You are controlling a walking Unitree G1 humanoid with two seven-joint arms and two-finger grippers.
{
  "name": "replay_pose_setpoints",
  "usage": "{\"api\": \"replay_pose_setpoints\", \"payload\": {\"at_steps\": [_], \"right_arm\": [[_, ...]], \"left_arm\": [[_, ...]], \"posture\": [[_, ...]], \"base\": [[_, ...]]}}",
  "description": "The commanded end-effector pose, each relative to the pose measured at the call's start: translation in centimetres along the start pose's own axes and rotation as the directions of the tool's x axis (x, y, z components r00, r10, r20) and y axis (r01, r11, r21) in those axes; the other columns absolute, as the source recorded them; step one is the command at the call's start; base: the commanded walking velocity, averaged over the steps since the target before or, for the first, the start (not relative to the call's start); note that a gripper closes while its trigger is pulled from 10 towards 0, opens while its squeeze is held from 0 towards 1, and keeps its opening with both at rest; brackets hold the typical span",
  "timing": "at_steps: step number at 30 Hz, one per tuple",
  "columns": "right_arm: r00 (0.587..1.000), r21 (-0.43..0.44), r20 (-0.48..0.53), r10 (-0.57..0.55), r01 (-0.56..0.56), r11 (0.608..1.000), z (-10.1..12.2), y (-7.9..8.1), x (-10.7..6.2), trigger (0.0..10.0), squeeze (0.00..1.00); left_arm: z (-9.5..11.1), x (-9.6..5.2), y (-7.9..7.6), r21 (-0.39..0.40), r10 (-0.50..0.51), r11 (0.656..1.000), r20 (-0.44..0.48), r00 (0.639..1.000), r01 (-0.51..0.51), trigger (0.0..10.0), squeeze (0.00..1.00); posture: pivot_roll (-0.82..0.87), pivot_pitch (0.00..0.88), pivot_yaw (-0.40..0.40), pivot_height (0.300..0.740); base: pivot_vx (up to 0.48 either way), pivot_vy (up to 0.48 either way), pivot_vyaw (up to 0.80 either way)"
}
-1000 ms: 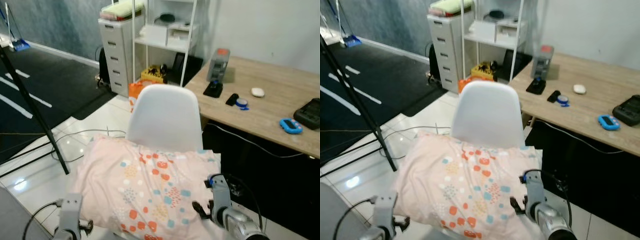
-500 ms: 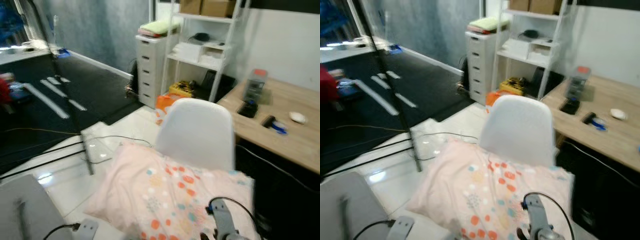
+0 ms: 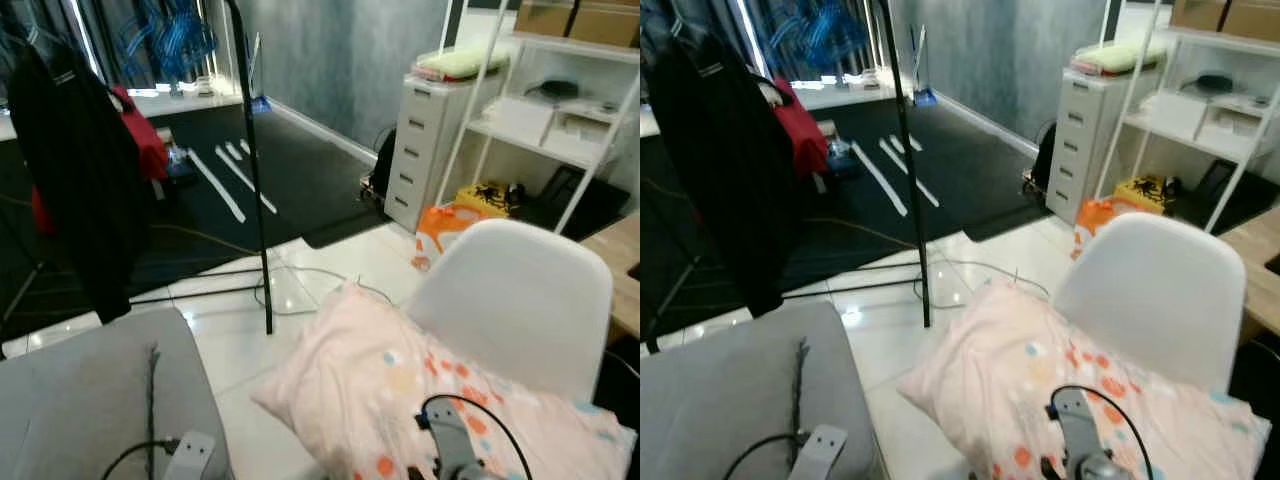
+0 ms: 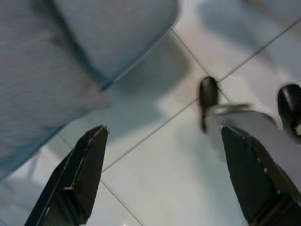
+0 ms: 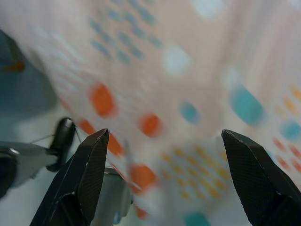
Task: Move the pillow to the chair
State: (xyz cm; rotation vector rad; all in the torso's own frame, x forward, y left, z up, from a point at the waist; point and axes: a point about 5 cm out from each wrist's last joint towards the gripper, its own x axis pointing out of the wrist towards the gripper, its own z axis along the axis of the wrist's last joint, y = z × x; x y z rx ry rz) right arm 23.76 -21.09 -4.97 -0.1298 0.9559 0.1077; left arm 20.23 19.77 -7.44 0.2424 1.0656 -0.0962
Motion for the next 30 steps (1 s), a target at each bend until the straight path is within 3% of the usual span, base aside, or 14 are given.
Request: {"api": "replay_pose_setpoints", "payload": {"at_steps": [1, 30], "right_arm": [[1.0, -0.002, -0.012, 0.004, -0.004, 1.0, -0.49, 0.17, 0.01, 10.0, 0.0], [1.0, 0.017, 0.006, 0.002, -0.002, 1.0, -0.43, 0.18, 0.02, 10.0, 0.0]], "left_arm": [[-0.23, 0.01, -0.04, 0.007, 0.001, 1.0, -0.011, 1.0, -0.001, 10.0, 0.0], [-0.18, 0.01, 0.02, -0.046, 0.001, 0.999, 0.009, 1.0, 0.0, 10.0, 0.0]], "posture": [[-0.11, 0.016, -0.019, 0.732], [-0.11, 0.029, -0.016, 0.732]], "base": [[0.0, 0.0, 0.77], [0.0, 0.0, 0.77]]}}
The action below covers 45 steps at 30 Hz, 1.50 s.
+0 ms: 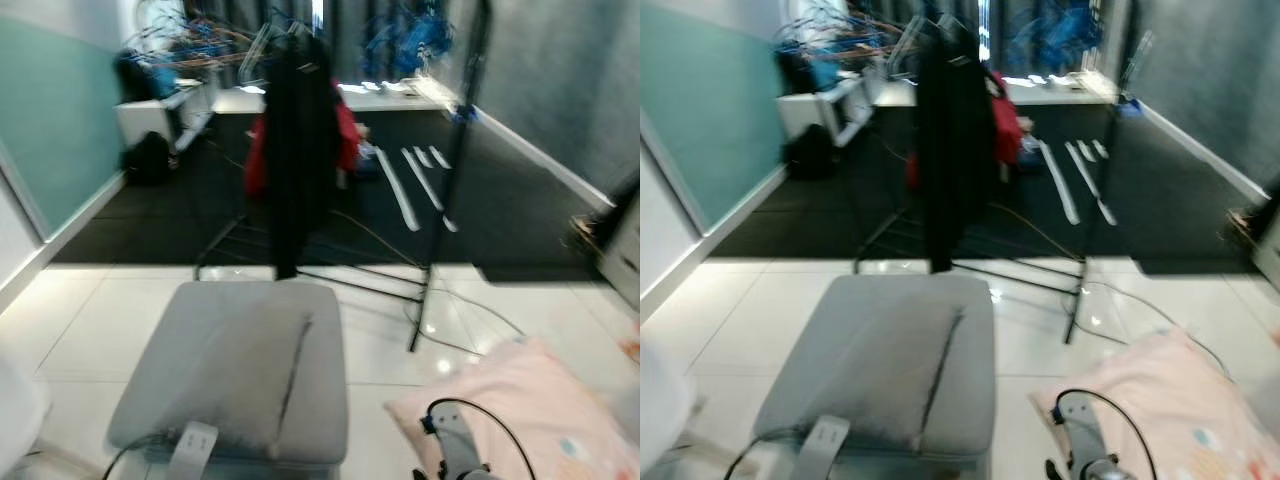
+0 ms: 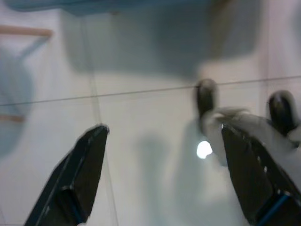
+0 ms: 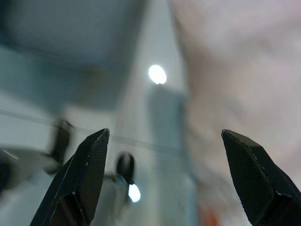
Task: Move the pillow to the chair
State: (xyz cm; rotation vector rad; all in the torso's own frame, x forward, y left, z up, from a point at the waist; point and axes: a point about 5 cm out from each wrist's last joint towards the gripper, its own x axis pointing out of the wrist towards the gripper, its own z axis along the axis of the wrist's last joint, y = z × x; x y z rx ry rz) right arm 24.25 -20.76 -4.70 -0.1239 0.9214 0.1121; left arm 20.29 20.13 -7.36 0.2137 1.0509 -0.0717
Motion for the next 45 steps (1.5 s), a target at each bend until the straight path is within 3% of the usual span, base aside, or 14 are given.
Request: {"api": "replay_pose_setpoints", "payload": {"at_steps": [1, 19, 30, 45], "right_arm": [[1.0, 0.017, -0.028, -0.002, 0.002, 1.0, -1.03, -0.06, -0.09, 10.0, 0.0], [1.0, 0.042, 0.001, -0.014, 0.014, 0.999, -0.92, -0.1, -0.09, 10.0, 0.0], [0.996, 0.134, 0.041, -0.082, 0.076, 0.988, -0.96, -0.35, -0.14, 10.0, 0.0], [0.995, 0.155, 0.057, -0.086, 0.076, 0.985, -0.97, -0.32, -0.15, 10.0, 0.0]], "left_arm": [[-0.2, 0.03, -0.35, -0.013, -0.008, 1.0, -0.004, 1.0, 0.008, 10.0, 0.0], [-0.26, 0.02, -0.52, -0.052, -0.022, 0.998, 0.015, 1.0, 0.023, 10.0, 0.0], [-0.37, 0.01, -0.72, -0.07, -0.045, 0.996, 0.022, 0.999, 0.047, 10.0, 0.0], [-0.44, 0.01, -0.75, -0.076, -0.042, 0.996, 0.028, 0.999, 0.044, 10.0, 0.0]], "posture": [[-0.11, 0.029, -0.016, 0.732], [-0.11, 0.032, -0.015, 0.732], [-0.12, 0.027, -0.016, 0.732], [-0.12, 0.024, -0.018, 0.732]], "base": [[0.0, 0.0, 0.77], [0.0, 0.0, 0.77], [0.161, 0.0, 0.0], [0.246, 0.0, 0.0]]}}
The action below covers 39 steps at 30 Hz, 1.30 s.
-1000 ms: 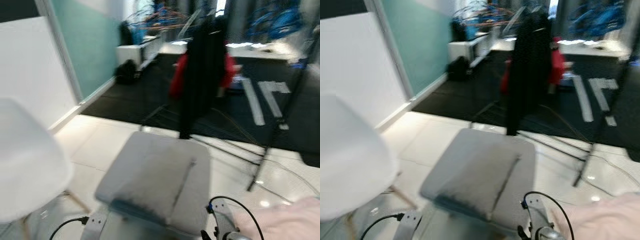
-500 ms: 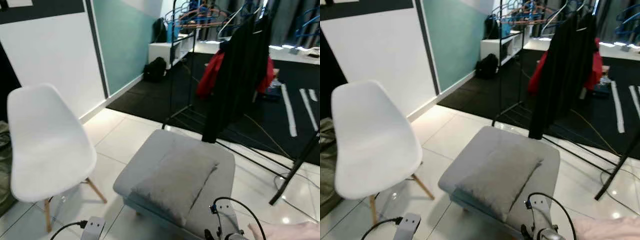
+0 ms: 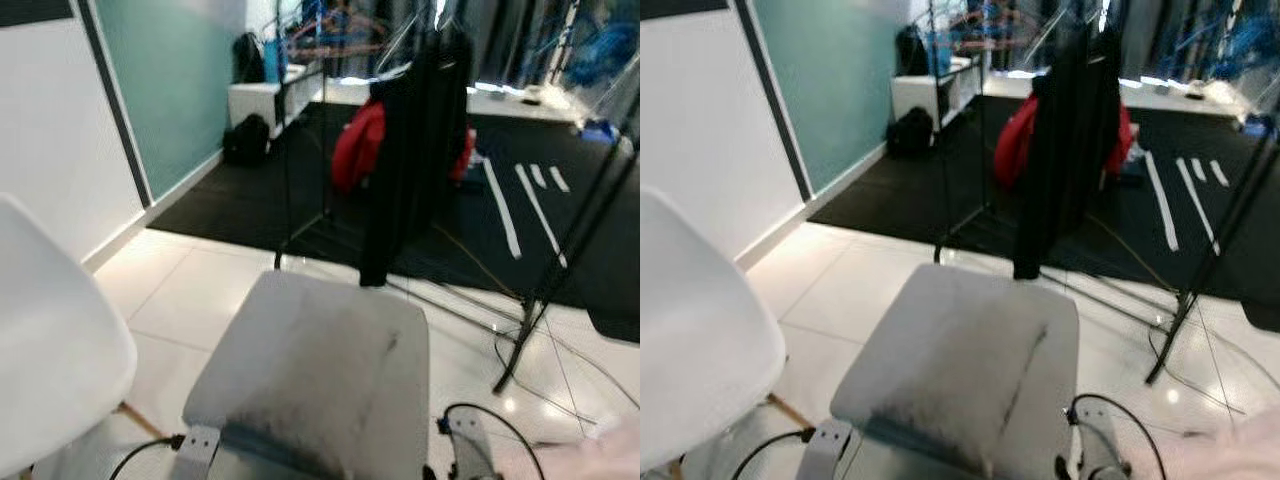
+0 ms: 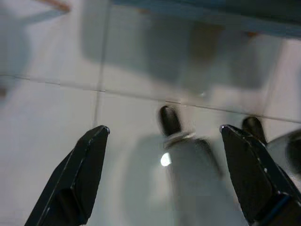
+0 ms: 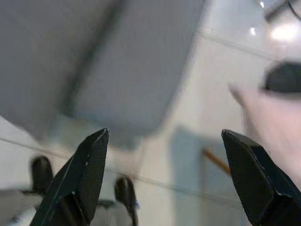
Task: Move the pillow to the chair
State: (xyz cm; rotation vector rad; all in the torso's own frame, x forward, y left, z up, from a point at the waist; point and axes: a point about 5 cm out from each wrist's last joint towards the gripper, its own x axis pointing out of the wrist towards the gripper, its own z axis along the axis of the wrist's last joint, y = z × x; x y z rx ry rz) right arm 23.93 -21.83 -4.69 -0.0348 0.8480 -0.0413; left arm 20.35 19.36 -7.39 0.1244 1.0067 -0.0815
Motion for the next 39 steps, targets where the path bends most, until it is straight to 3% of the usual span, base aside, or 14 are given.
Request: {"api": "replay_pose_setpoints", "payload": {"at_steps": [1, 12, 19, 21, 22, 23, 25, 32, 39], "right_arm": [[1.0, 0.032, -0.004, 0.015, -0.015, 0.999, -0.7, 0.6, 0.0, 10.0, 0.0], [1.0, 0.076, -0.012, -0.029, 0.03, 0.997, -0.9, 0.5, 0.0, 10.0, 0.0], [0.999, 0.3, 0.047, -0.007, -0.008, 0.954, -1.0, 1.1, -0.1, 10.0, 0.0], [0.987, 0.331, 0.156, 0.021, -0.072, 0.941, 4.1, -0.4, 0.2, 10.0, 0.0], [0.987, 0.331, 0.156, 0.021, -0.072, 0.941, 4.1, -0.4, 0.2, 10.0, 0.0], [0.98, 0.323, 0.197, 0.035, -0.099, 0.941, 5.9, -0.9, 0.1, 10.0, 0.0], [0.968, 0.329, 0.245, 0.049, -0.13, 0.935, 7.7, -1.2, -0.1, 10.0, 0.0], [0.951, 0.38, 0.304, 0.055, -0.174, 0.909, 9.6, -1.5, -0.3, 10.0, 0.0], [0.94, 0.37, 0.325, 0.103, -0.226, 0.901, 10.5, -0.8, -0.3, 10.0, 0.0]], "left_arm": [[-0.6, -0.1, 0.1, -0.01, 0.013, 1.0, -0.021, 1.0, -0.014, 10.0, 0.0], [-0.6, -0.1, 0.2, -0.003, 0.014, 1.0, -0.024, 1.0, -0.014, 10.0, 0.0], [-0.7, -0.1, 0.3, -0.003, 0.016, 1.0, -0.021, 1.0, -0.016, 10.0, 0.0], [-0.7, -0.1, 0.3, -0.002, 0.017, 1.0, -0.02, 1.0, -0.017, 10.0, 0.0], [-0.7, -0.1, 0.3, -0.002, 0.017, 1.0, -0.02, 1.0, -0.017, 10.0, 0.0], [-0.7, -0.1, 0.3, -0.003, 0.018, 1.0, -0.019, 1.0, -0.018, 10.0, 0.0], [-0.7, -0.1, 0.3, -0.008, 0.024, 1.0, -0.013, 1.0, -0.024, 10.0, 0.0], [-0.6, -0.1, 0.4, -0.039, 0.056, 0.998, 0.002, 0.998, -0.056, 10.0, 0.0], [-0.6, -0.1, 0.4, -0.045, 0.071, 0.997, 0.011, 0.997, -0.07, 10.0, 0.0]], "posture": [[-0.12, 0.03, -0.017, 0.732], [-0.12, 0.036, -0.014, 0.727], [-0.12, 0.044, -0.005, 0.702], [-0.12, 0.046, -0.003, 0.692], [-0.12, 0.046, -0.003, 0.692], [-0.12, 0.046, -0.003, 0.687], [-0.12, 0.046, -0.003, 0.677], [-0.12, 0.048, -0.005, 0.647], [-0.12, 0.05, -0.006, 0.627]], "base": [[0.0, 0.0, 0.0], [0.0, 0.0, 0.0], [0.0, 0.0, 0.0], [0.0, 0.0, 0.0], [0.0, 0.0, 0.0], [0.0, 0.0, 0.0], [0.0, 0.0, 0.0], [0.0, 0.0, 0.0], [0.0, 0.0, 0.0]]}}
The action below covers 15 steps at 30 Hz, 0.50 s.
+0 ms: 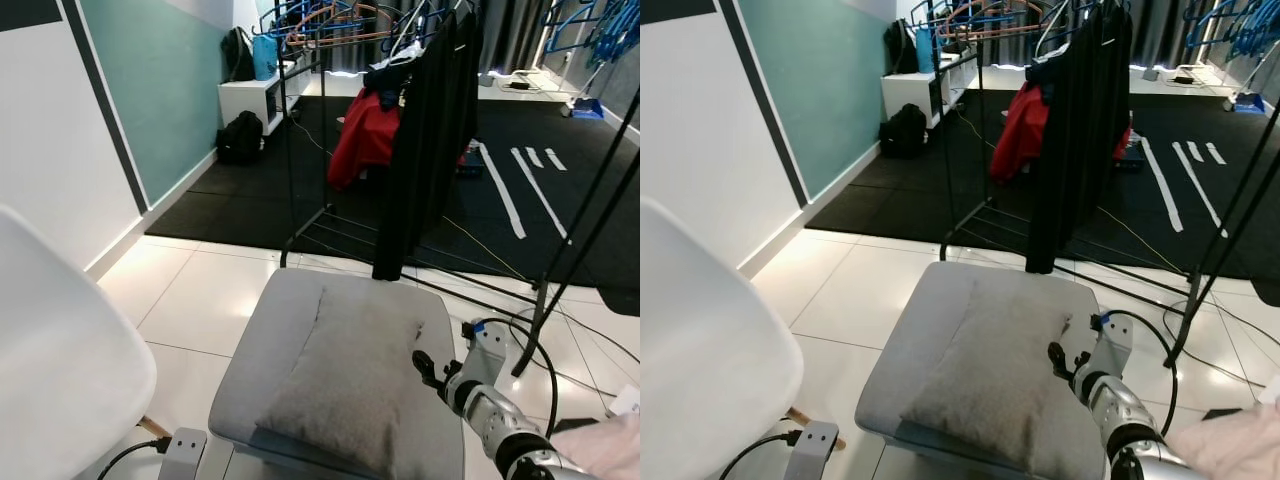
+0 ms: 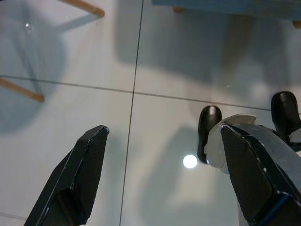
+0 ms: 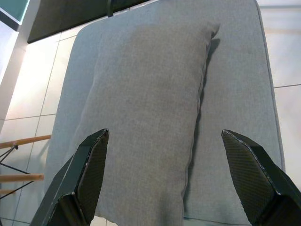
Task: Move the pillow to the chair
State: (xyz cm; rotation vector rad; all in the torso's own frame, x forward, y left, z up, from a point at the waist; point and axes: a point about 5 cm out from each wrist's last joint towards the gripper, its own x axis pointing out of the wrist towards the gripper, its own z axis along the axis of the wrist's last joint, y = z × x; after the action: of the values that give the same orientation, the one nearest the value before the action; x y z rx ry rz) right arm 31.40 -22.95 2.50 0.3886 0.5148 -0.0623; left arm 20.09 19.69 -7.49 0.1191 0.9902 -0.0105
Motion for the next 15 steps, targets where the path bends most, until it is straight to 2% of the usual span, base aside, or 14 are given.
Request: {"api": "replay_pose_setpoints", "payload": {"at_steps": [1, 11, 13, 15], "right_arm": [[1.0, 0.02, -0.018, 0.02, -0.02, 1.0, -0.2, 0.5, 0.1, 10.0, 0.0], [0.999, 0.019, -0.049, -0.01, 0.011, 1.0, -1.0, -0.2, -0.1, 10.0, 0.0], [0.997, 0.005, -0.069, -0.035, 0.036, 0.999, -1.4, -0.6, -0.3, 10.0, 0.0], [0.994, -0.007, -0.086, -0.06, 0.06, 0.998, -1.7, -1.1, -0.5, 10.0, 0.0]], "left_arm": [[-0.2, 0.0, 0.2, -0.01, 0.016, 1.0, 0.003, 1.0, -0.016, 10.0, 0.0], [-0.1, -0.1, 0.3, -0.02, 0.047, 0.999, 0.029, 0.998, -0.047, 10.0, 0.0], [0.0, -0.1, 0.4, -0.045, 0.068, 0.997, 0.059, 0.996, -0.066, 10.0, 0.0], [0.3, -0.2, 0.5, -0.117, 0.108, 0.989, 0.123, 0.986, -0.094, 10.0, 0.0]], "posture": [[-0.12, 0.051, -0.008, 0.622], [-0.12, 0.053, -0.006, 0.592], [-0.12, 0.054, -0.005, 0.582], [-0.13, 0.056, -0.006, 0.572]], "base": [[0.0, 0.0, 0.0], [0.0, 0.0, 0.0], [0.0, 0.0, 0.0], [0.0, 0.0, 0.0]]}}
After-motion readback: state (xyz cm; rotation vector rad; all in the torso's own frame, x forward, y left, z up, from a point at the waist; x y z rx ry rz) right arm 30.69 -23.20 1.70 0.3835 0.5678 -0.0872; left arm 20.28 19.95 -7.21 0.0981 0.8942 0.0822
